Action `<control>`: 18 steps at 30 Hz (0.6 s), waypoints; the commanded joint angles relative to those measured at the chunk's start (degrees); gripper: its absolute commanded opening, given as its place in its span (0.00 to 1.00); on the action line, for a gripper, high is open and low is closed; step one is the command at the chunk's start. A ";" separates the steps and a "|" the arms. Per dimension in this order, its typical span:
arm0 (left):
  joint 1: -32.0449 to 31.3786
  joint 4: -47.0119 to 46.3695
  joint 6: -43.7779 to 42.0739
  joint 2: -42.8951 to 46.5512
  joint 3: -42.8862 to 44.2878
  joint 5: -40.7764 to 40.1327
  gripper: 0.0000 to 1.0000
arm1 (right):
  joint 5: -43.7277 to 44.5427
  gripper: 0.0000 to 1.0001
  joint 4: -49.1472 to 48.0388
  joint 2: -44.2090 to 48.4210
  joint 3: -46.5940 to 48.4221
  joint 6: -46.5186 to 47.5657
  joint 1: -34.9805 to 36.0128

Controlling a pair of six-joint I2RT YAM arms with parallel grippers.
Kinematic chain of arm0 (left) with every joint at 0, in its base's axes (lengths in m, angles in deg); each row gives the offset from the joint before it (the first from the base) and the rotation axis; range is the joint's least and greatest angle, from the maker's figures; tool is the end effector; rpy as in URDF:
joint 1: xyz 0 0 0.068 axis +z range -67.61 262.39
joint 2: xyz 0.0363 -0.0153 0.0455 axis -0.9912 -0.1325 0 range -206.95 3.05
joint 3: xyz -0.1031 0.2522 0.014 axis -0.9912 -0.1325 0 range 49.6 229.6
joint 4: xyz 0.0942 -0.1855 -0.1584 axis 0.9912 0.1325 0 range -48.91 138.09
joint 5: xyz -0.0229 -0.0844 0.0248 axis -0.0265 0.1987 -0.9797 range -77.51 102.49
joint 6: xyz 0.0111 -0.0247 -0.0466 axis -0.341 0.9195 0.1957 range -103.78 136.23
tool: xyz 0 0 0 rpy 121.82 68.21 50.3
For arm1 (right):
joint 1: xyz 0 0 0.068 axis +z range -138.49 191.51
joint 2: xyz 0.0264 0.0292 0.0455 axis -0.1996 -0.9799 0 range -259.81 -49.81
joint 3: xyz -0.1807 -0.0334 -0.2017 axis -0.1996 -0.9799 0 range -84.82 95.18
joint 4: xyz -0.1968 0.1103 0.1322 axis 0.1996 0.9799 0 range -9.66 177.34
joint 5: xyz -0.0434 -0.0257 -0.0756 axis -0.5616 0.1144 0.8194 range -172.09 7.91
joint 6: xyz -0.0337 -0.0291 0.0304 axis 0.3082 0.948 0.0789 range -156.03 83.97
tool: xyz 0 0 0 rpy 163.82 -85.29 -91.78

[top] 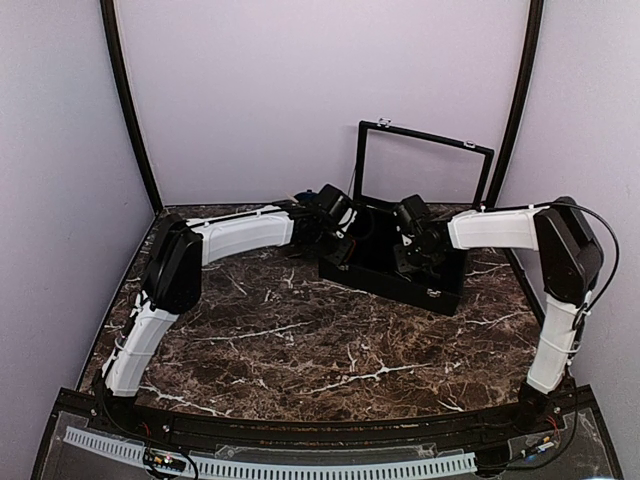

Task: Roll the socks
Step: Move the storage box to the center of the board.

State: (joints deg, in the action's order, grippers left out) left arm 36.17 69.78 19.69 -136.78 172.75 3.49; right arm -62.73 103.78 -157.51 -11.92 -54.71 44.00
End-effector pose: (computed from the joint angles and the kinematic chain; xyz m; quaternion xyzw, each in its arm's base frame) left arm 0.3849 -0.3934 0.1933 0.3085 0.8697 -0.0932 0.3740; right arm 0.3373 0.2008 0.1831 -0.0683 0.9468 -0.0294 0.3131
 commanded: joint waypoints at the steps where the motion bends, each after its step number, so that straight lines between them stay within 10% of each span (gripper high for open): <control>1: -1.16 14.51 -1.88 0.51 0.17 3.09 0.00 | -5.70 0.35 1.50 -1.61 0.61 -0.35 -0.17; 18: -0.37 22.14 -4.05 0.56 1.10 8.84 0.00 | -14.67 0.35 3.94 -4.05 -0.14 -1.52 3.27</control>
State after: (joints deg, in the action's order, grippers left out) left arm 36.63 77.40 17.26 -136.67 175.48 8.02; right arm -67.32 104.39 -157.64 -11.50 -54.73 43.74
